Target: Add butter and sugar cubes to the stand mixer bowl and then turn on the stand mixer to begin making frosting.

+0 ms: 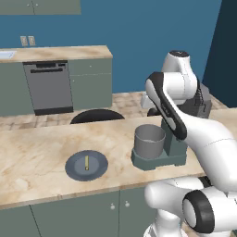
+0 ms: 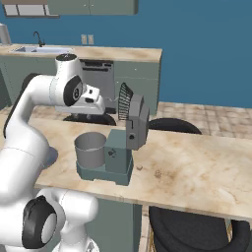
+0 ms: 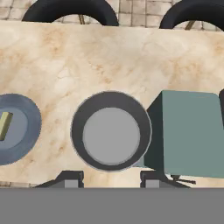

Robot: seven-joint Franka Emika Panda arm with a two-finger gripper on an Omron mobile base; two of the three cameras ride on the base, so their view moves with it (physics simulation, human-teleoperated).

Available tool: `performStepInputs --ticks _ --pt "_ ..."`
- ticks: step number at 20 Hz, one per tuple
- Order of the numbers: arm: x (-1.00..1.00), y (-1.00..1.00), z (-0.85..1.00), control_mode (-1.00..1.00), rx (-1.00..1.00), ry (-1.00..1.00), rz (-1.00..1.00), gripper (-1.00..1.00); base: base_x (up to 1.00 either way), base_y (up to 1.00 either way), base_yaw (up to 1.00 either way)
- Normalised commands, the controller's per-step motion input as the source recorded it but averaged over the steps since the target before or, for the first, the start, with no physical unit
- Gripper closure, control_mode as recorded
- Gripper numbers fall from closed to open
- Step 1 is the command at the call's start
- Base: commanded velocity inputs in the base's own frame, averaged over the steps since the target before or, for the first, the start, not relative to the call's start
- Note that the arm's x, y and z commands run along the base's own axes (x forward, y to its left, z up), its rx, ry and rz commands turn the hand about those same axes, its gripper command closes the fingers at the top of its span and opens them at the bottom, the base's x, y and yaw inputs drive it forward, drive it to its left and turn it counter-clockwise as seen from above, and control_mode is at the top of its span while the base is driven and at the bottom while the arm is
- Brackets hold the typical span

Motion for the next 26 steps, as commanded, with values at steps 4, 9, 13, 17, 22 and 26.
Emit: performStepInputs --ticks 4,9,13,17,22,26 --pt "-0.09 -0.24 0.00 -1.00 0.04 -0.04 0.00 -1.00 0.00 0.00 0.00" --pt "-0.28 -0.79 0.00 -1.00 0.14 -0.14 0.00 -1.00 0.00 0.00 0.00" --pt "-0.32 -0.72 0.00 -1.00 0.09 -0.12 0.01 -1.00 0.00 0.00 0.00" --pt "-0.34 -0.67 0.00 -1.00 0.09 -0.12 0.01 -1.00 0.00 0.00 0.00" --pt "-0.30 -0.76 0.00 -1.00 0.11 -0.13 0.04 -1.00 0.00 0.00 0.00" --pt "-0.23 -0.84 -0.02 -1.00 0.15 -0.16 0.14 -1.00 0.00 0.00 0.00"
